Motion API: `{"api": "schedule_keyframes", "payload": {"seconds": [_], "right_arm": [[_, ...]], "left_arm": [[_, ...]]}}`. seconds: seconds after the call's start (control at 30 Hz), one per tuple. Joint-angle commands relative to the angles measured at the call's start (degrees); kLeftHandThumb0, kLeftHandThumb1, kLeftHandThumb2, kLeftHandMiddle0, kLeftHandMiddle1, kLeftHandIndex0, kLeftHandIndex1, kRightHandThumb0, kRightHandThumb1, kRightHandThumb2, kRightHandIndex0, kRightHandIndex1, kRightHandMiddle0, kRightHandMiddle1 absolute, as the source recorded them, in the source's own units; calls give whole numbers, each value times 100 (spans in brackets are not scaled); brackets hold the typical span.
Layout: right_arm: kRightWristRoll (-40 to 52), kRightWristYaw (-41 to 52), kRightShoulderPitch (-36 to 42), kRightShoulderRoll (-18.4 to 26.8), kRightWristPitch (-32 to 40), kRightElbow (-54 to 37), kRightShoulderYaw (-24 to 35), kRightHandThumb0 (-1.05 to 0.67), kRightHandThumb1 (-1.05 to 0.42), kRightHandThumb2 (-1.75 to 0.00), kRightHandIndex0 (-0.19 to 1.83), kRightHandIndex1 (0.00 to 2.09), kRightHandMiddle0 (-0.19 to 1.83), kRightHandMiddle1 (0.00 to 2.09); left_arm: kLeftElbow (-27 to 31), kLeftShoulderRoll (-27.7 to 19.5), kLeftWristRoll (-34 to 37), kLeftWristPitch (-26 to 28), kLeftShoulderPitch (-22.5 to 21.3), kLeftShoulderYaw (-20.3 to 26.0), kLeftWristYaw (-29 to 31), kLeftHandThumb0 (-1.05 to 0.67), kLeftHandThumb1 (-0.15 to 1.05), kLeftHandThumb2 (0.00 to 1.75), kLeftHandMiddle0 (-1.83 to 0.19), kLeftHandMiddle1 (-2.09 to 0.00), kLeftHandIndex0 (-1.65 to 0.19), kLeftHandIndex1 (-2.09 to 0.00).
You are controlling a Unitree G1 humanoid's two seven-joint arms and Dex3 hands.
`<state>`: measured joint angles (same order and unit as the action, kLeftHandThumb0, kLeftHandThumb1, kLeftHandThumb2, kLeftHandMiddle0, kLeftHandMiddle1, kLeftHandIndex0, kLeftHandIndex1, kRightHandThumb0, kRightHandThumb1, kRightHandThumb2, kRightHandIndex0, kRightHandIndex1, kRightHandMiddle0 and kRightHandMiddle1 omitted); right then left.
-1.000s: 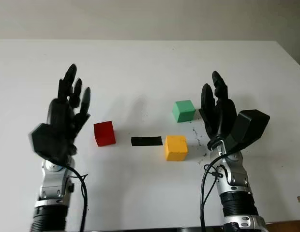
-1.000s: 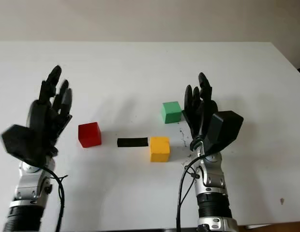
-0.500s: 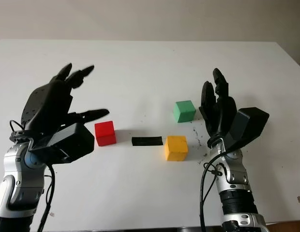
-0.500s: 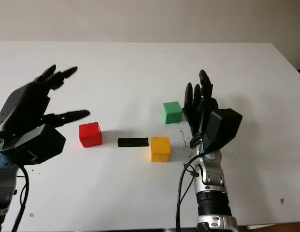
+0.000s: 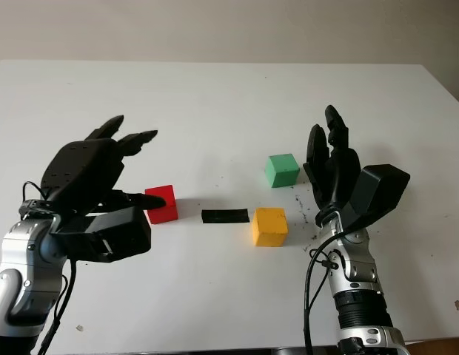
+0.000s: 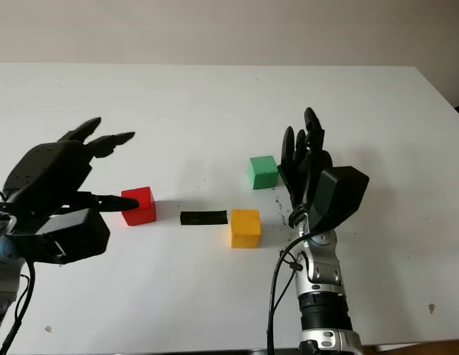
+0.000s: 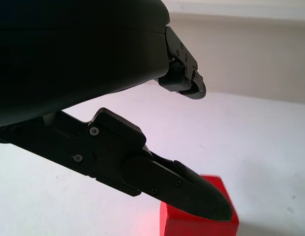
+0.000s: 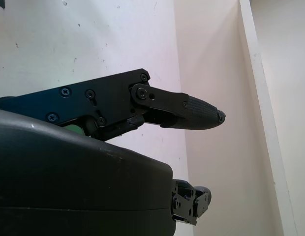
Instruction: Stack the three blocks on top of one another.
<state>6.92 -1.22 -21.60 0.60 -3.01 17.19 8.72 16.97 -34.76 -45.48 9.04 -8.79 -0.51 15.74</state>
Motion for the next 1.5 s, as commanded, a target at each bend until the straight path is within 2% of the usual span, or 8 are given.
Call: {"api": "schedule_keyframes", "payload": {"seconds": [0.0,0.47,0.57,0.6,0.83,0.97,1.1,1.47], "right_arm": [[-34,-36,-32,25,-11,-129,-22,-63,-105,-57,-10,11,-19,38],[-16,-30,5,20,-6,-148,-22,-62,-105,-58,-9,11,-19,38],[15,26,10,44,-37,-119,-5,-63,-105,-57,-9,10,-19,38],[8,23,11,47,-28,-122,-2,-63,-105,-58,-9,10,-19,37],[12,21,56,28,-21,-185,13,-62,-105,-57,-8,10,-19,40],[3,51,80,55,-20,-200,7,-62,-105,-57,-8,10,-19,40],[16,99,78,80,-10,-186,22,-62,-105,-57,-8,9,-19,38],[0,122,83,113,69,-215,26,-61,-105,-58,-8,8,-19,38]], "left_arm": [[-58,-70,-87,-7,3,-113,42,-89,93,5,-7,-5,-39,-8],[-473,-165,-382,-257,-83,-386,-103,-83,88,4,-14,-7,-56,-21],[-507,-159,-424,-257,-78,-405,-109,-81,86,5,-17,-6,-35,-71],[-508,-155,-428,-255,-73,-406,-105,-80,86,5,-18,-6,-32,-79],[-483,-84,-513,-167,-41,-427,-186,-75,86,6,-25,-8,-36,-104],[-484,-85,-518,-201,-19,-444,-278,-58,91,7,-32,-10,-44,-117],[-527,-73,-405,-366,29,-410,-493,-48,93,6,-38,-11,-48,-123],[-539,0,422,-607,65,-224,-525,-47,93,5,-43,-10,-49,-122]]}}
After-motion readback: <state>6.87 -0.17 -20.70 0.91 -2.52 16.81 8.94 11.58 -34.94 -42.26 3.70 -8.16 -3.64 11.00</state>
